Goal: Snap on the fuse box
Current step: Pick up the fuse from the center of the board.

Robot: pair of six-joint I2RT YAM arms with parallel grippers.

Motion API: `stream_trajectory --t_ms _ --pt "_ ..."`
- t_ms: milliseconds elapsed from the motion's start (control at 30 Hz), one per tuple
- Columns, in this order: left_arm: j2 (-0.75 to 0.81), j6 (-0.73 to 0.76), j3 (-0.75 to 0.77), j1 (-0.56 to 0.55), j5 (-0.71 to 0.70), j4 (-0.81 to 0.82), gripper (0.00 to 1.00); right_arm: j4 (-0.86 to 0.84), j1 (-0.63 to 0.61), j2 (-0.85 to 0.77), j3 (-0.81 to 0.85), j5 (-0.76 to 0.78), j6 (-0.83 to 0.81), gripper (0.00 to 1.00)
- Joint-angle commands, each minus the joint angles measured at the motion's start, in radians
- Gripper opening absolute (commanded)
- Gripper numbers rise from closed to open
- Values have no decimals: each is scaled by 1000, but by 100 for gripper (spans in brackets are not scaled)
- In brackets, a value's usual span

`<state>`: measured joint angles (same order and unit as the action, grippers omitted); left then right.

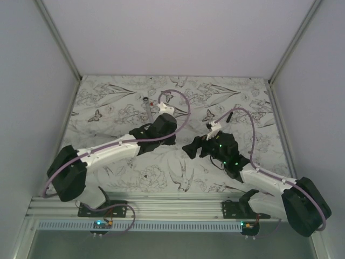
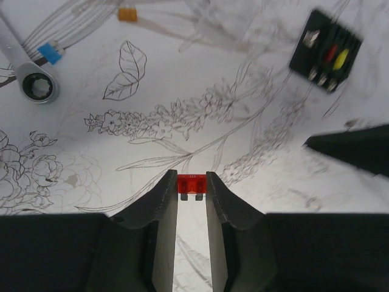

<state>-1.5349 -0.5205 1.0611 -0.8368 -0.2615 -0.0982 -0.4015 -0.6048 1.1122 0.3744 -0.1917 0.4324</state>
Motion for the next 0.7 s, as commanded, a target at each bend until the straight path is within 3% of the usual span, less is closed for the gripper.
stream_trajectory --t_ms 0,300,500,667 --pt "86 -253 -49 6 -103 64 11 -277 -62 32 1 -36 41 90" --pt "237 -512 -147 -18 -202 86 7 -573 -144 159 -3 1 108 72" --pt "317 -546 -178 -38 -234 93 7 -630 -168 240 51 -23 122 54" --pt "332 -548 -181 -45 -226 96 7 -670 -184 281 74 -25 137 46"
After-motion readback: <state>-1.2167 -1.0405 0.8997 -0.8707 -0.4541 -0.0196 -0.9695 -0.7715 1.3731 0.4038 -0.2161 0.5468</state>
